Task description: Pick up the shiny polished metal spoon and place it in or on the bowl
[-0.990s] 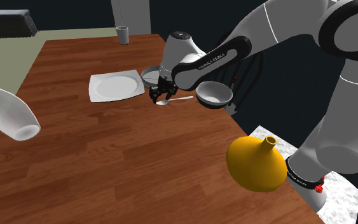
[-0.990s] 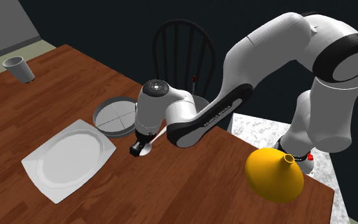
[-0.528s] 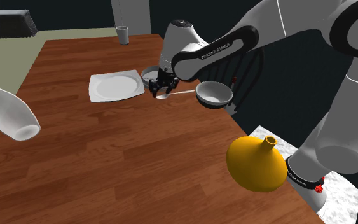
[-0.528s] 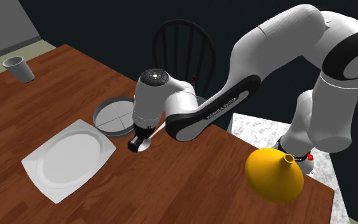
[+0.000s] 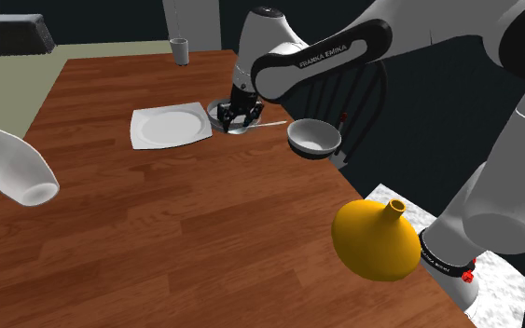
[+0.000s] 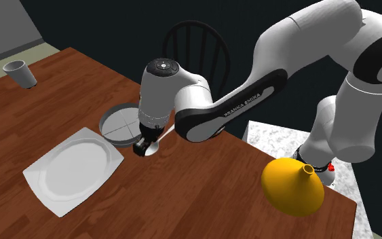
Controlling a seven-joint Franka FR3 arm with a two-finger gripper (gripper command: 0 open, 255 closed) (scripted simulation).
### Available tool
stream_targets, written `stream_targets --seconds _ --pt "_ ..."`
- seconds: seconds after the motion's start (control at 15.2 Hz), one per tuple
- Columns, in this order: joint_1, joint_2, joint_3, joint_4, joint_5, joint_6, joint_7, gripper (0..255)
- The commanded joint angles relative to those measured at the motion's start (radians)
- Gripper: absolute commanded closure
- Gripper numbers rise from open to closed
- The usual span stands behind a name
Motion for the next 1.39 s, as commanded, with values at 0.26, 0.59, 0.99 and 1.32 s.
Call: stream_targets --seconds 0.26,0.59,0.99,1.32 --pt "-0.003 -0.028 0.003 0.048 0.014 -0.075 -0.011 255" --pt "-0.004 -0.047 0.005 0.092 0.022 -0.138 -0.017 255" --pt "-0.044 -0.191 -0.016 -0.060 0.084 -0.124 -0.103 255" --pt "-0.077 -0.355 -0.063 -0.234 0.148 -0.113 -0.216 255"
